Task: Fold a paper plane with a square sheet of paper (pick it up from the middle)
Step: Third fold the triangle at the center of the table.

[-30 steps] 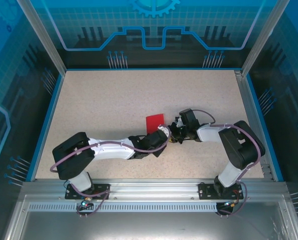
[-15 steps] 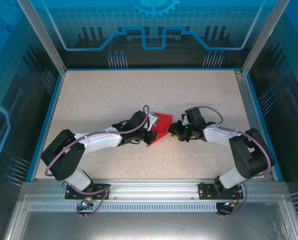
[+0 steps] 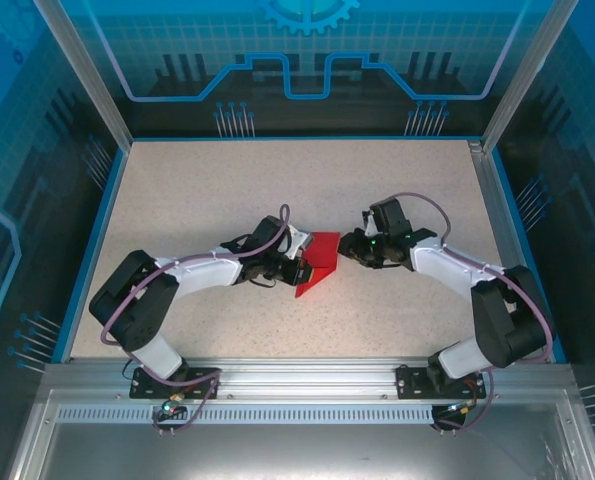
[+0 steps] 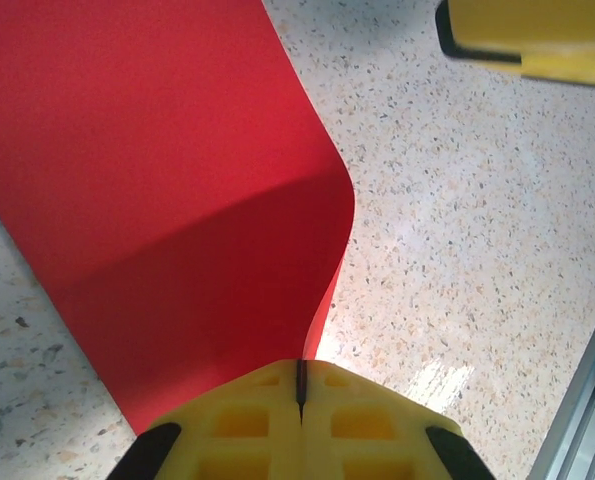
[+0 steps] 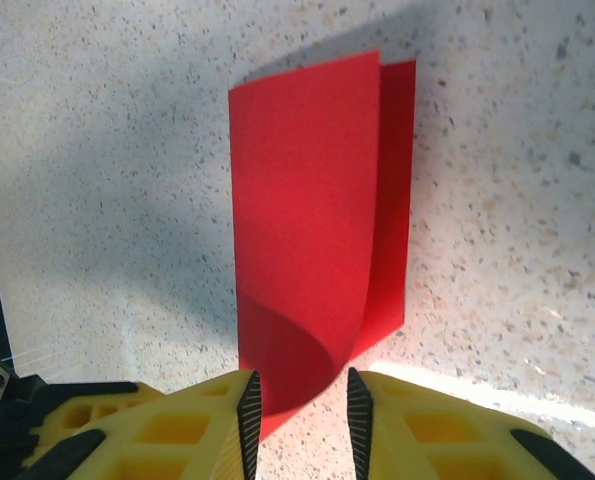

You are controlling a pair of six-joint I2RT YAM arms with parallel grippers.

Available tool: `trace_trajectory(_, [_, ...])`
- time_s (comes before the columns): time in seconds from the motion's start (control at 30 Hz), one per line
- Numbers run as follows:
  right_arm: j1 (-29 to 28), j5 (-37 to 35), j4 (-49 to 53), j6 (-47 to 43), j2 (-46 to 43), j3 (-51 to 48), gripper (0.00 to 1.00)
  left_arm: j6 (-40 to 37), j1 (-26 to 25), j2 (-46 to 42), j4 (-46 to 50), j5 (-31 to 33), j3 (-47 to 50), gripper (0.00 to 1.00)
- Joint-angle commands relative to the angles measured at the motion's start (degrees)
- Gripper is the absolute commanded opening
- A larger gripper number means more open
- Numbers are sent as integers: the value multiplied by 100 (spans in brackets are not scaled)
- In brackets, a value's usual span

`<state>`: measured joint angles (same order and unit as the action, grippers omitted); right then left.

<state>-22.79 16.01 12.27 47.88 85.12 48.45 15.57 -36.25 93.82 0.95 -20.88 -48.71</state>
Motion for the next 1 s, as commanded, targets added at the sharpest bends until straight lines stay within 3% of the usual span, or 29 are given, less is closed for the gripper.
trace_trajectory(0.0, [65, -8, 188, -316, 259, 157, 30, 108, 37, 83, 81, -197, -190, 0])
trace_trajectory(0.13, [-33, 532, 292, -637, 995, 863, 18, 87, 44, 160, 196, -232, -298, 0])
trace_trajectory(0.3, [-241, 395, 906, -930, 1958, 1742, 13, 60, 44, 233, 286, -232, -380, 0])
trace_trajectory(0.6, [-297, -23, 1698, -1784, 2900, 2849, 13, 77, 56, 318, 378, -258, -455, 0])
trace_trajectory(0.97, [-304, -52, 1968, -2254, 3493, 3149, 13, 135, 231, 593, 523, -347, -686, 0])
